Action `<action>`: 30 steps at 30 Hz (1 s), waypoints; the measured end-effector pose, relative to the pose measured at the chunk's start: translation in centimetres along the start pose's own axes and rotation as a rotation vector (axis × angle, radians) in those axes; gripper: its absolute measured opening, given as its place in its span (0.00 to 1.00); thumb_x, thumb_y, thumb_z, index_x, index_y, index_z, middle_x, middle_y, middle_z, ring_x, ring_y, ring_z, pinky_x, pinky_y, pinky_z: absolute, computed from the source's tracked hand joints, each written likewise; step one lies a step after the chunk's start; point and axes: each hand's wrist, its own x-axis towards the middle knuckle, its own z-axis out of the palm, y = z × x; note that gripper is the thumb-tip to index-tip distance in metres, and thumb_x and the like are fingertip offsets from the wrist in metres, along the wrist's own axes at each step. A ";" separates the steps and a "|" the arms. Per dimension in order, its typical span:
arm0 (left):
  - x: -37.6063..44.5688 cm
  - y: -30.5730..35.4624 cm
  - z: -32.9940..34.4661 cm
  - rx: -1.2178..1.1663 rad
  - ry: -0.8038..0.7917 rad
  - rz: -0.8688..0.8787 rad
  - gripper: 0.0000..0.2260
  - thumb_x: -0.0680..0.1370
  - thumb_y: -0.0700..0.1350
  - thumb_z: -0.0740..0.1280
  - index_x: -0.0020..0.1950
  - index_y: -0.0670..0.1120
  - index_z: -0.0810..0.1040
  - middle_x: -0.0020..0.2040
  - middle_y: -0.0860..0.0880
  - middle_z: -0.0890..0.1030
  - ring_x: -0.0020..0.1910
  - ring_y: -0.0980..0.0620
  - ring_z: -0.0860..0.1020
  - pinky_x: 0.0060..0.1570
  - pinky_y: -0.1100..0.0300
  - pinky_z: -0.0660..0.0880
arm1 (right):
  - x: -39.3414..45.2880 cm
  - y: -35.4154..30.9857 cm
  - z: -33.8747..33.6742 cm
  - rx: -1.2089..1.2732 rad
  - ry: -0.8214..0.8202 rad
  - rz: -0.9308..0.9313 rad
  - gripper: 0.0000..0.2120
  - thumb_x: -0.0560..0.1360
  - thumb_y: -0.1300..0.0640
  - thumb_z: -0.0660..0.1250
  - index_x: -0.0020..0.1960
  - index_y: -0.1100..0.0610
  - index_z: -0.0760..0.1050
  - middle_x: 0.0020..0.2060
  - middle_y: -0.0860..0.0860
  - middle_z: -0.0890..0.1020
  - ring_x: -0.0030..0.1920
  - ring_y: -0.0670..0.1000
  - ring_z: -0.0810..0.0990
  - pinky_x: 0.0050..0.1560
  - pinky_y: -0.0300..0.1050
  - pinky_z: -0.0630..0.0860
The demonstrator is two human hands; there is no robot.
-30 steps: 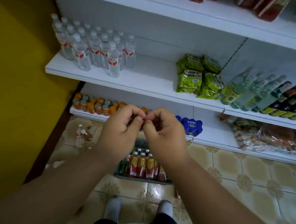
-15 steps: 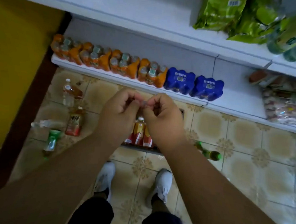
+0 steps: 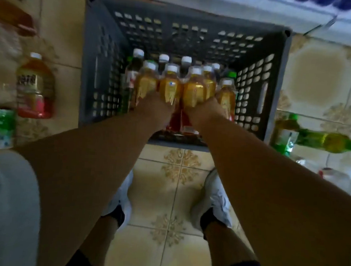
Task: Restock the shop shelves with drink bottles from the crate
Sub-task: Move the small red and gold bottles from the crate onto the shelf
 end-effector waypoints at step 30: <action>-8.2 1.5 -4.4 -0.933 -0.333 -0.037 0.26 0.67 0.50 0.71 0.65 0.47 0.77 0.54 0.42 0.85 0.47 0.43 0.86 0.46 0.43 0.83 | -9.4 4.5 -7.2 1.062 -0.388 -0.127 0.28 0.70 0.40 0.74 0.63 0.54 0.77 0.51 0.56 0.87 0.50 0.58 0.87 0.44 0.53 0.84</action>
